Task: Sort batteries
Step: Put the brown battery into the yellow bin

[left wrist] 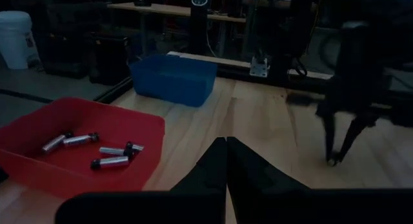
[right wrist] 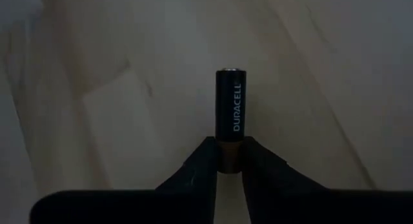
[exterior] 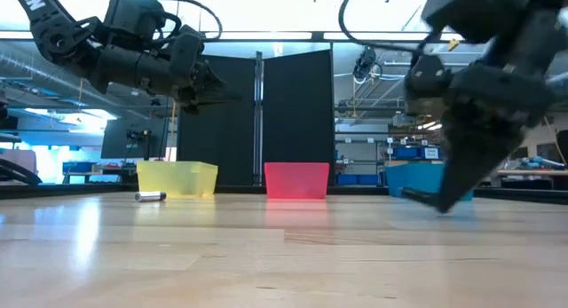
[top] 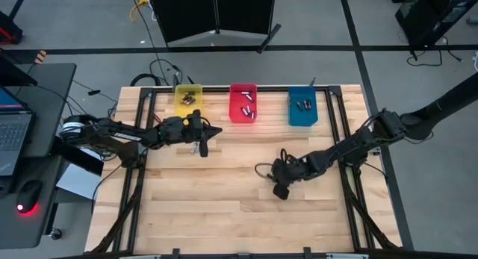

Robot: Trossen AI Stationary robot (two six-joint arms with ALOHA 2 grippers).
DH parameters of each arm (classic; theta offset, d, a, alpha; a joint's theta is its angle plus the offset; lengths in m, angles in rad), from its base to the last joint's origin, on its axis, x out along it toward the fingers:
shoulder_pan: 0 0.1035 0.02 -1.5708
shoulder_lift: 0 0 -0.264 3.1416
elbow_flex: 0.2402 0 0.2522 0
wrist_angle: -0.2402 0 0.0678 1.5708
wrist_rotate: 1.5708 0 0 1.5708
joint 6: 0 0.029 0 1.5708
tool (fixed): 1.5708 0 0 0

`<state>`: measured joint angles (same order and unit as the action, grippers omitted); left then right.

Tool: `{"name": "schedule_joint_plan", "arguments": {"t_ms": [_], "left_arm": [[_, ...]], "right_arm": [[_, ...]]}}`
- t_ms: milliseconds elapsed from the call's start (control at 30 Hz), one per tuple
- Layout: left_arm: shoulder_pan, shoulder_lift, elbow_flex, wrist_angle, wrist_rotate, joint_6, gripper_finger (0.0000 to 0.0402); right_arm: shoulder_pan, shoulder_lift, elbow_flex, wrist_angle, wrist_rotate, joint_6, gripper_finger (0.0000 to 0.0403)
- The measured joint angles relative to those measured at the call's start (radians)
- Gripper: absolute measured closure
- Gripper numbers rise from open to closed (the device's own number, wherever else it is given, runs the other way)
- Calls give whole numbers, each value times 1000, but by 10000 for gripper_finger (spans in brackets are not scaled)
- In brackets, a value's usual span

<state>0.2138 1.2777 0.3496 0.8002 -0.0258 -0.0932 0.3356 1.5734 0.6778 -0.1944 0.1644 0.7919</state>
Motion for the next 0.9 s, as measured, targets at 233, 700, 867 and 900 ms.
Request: {"name": "schedule_joint_plan", "arguments": {"t_ms": [233,700,867,900], "left_arm": [[0,166,0,206,55,-72,388],[-7,453,27,644,160,-239,387],[-21,512,127,595,235,-261,366],[-31,528,149,595,241,-256,358]], "right_arm": [[-135,-2,-252,570,-48,-162,343],[-256,-2,-488,1337,28,-445,343],[-266,-2,-488,1418,37,-542,343],[-266,-2,-488,1433,37,-558,343]]}}
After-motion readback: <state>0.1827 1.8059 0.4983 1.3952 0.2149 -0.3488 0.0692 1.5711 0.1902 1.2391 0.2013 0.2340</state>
